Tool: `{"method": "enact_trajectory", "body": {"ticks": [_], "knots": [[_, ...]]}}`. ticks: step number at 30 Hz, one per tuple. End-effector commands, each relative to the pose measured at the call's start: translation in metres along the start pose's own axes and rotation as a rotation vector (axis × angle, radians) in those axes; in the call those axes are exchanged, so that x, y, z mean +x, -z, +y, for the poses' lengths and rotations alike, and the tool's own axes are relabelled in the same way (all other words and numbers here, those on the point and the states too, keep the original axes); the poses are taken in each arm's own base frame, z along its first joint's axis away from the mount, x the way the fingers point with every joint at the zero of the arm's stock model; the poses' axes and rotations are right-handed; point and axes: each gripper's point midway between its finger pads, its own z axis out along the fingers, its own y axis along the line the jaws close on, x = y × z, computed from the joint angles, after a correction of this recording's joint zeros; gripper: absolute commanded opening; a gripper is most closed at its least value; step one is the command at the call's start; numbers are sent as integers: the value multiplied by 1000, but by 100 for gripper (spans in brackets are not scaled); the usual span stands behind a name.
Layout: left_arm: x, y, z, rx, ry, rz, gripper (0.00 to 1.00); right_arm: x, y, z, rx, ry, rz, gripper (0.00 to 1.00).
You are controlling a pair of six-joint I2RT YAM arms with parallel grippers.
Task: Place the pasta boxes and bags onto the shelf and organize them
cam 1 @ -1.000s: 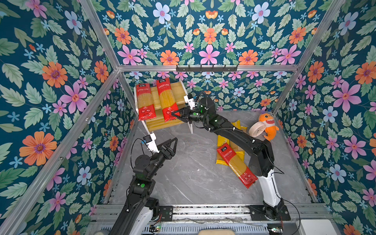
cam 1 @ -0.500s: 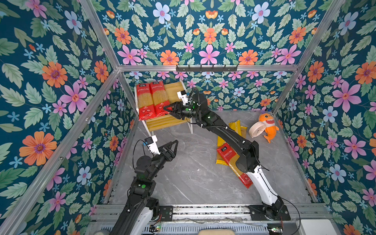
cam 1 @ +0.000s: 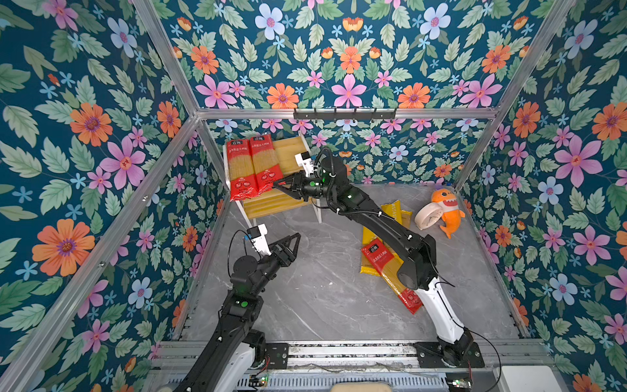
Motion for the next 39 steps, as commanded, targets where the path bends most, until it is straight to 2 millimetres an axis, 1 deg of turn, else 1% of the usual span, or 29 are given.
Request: {"method": "enact_trajectory", "body": {"ticks": [1, 8, 15, 18, 21, 23, 25, 27, 28, 30, 31, 33, 36, 39], "knots": [[-6, 1, -7, 31, -17, -28, 64, -6, -2, 5, -16, 21, -19, 15], [-2, 2, -3, 20, -15, -25, 63, -5, 1, 5, -16, 16, -15, 9], [-2, 0, -2, 24, -18, -27, 64, -2, 4, 8, -35, 9, -2, 9], [-4, -1, -2, 25, -21, -33, 64, -1, 5, 10, -43, 6, 2, 17], [-3, -1, -2, 26, -24, -34, 64, 0, 8, 16, -57, 14, 9, 28], [-1, -1, -1, 25, -30, -37, 63, 3, 11, 21, -68, 22, 16, 33], [2, 0, 3, 17, -46, -44, 63, 10, 15, 19, -70, 19, 27, 36], [6, 2, 8, 1, -66, -64, 63, 17, 23, 18, -70, 16, 32, 38], [8, 4, 10, -1, -81, -78, 62, 22, 29, 11, -57, 6, 30, 39], [13, 5, 13, -16, -108, -92, 62, 27, 43, 4, -42, -8, 15, 39], [16, 5, 14, -29, -126, -88, 62, 32, 51, -5, -23, -21, 12, 39], [25, 1, 16, -53, -162, -69, 63, 39, 68, -16, 5, -29, 4, 39], [47, -10, 5, -51, -230, -15, 63, 47, 99, -36, 76, -38, -19, 40], [73, -23, -6, -39, -285, 41, 63, 58, 141, -67, 227, -14, -57, 40]]}}
